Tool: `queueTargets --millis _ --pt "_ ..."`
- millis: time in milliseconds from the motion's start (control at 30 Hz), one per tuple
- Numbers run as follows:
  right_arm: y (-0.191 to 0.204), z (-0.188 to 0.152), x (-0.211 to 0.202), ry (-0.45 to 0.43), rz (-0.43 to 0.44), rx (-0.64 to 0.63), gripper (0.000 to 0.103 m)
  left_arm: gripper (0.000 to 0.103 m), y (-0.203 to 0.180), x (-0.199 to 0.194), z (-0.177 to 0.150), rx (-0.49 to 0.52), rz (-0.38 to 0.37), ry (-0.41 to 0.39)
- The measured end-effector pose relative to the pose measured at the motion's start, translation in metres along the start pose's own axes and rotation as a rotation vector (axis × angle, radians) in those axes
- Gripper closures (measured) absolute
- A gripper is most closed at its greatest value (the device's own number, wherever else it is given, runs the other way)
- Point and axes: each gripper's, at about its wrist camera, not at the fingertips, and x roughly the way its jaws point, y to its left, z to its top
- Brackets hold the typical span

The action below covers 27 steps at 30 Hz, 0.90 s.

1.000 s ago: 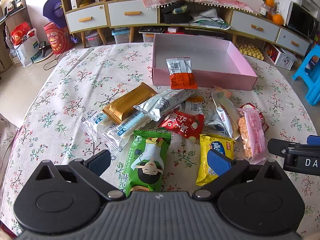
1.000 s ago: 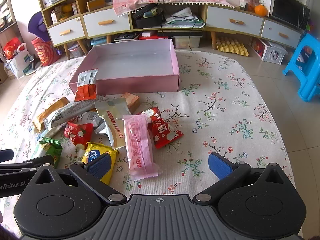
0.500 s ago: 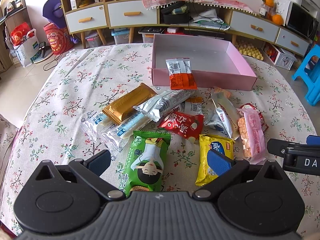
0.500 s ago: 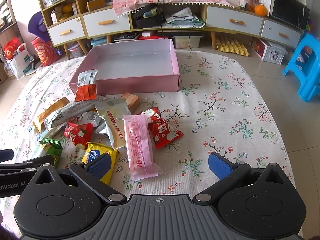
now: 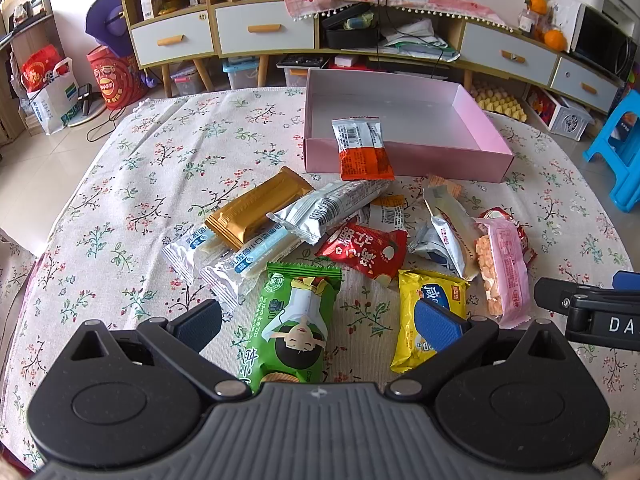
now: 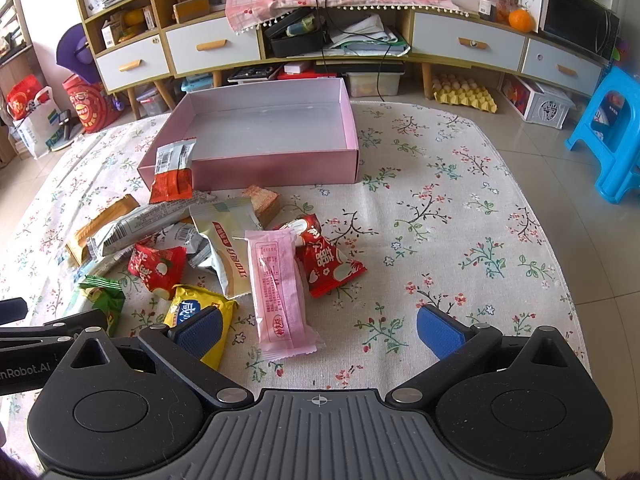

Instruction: Organize snacks

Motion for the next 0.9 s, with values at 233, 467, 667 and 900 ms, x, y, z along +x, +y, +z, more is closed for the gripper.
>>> queueTargets --millis 233,467,667,900 --pt "-0.0003 0.0013 -0.0006 -0.001 0.001 0.003 0.0 0.0 -0.0023 -0.003 0.0032 0.001 -0.003 -0.007" --pt "0.0001 0.0015 0.0 -0.001 0.003 0.003 0.0 0.0 -0.001 -0.0001 0.0023 -0.002 -0.003 -0.005" --pt "0.0011 0.0036 -0.0026 -0.005 0.004 -0.001 0.0 0.0 -0.0002 0.0002 0.0013 0.006 -0.004 -0.01" --pt "0.0002 0.006 -0.0042 -0.027 -0.016 -0.016 0.0 0.0 0.0035 -0.0008 0.0023 0.004 0.007 -0.063"
